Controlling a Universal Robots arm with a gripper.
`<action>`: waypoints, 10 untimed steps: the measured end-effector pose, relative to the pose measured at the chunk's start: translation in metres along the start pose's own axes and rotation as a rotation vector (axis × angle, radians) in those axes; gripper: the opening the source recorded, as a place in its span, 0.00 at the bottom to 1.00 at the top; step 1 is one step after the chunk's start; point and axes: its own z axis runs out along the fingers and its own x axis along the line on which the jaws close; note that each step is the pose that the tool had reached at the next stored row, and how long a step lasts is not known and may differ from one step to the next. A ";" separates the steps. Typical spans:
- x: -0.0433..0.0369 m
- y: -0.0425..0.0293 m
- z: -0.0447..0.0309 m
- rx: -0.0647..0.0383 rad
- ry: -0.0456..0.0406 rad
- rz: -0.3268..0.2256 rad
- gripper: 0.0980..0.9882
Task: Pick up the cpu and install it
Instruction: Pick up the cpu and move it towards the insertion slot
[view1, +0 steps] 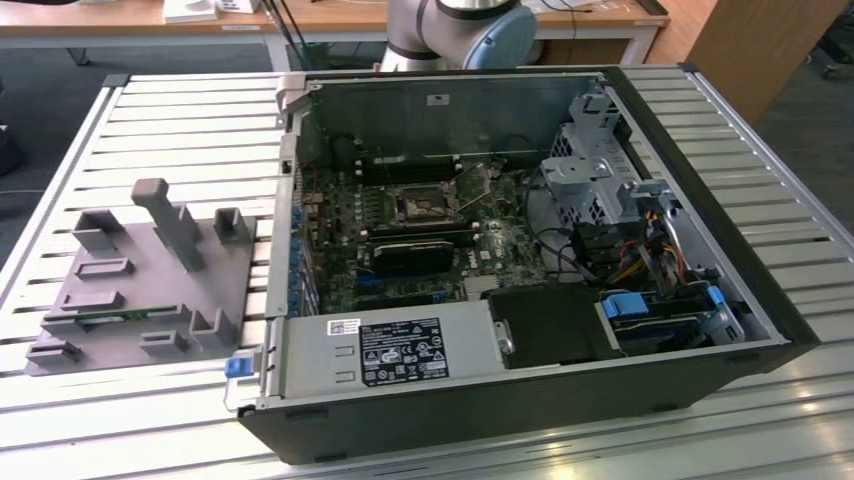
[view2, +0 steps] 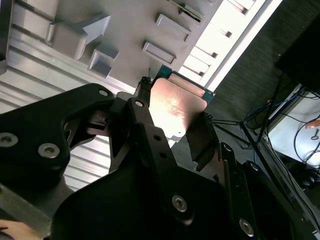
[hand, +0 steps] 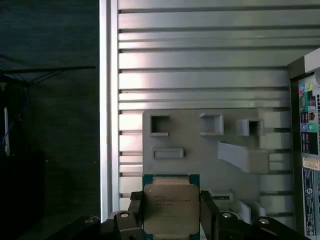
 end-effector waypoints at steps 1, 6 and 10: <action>0.0000 0.0003 -0.0025 0.000 0.0000 0.000 0.50; 0.0003 0.0012 -0.0184 0.000 0.0001 0.000 0.50; 0.0005 0.0020 -0.0312 0.000 0.0001 0.000 0.50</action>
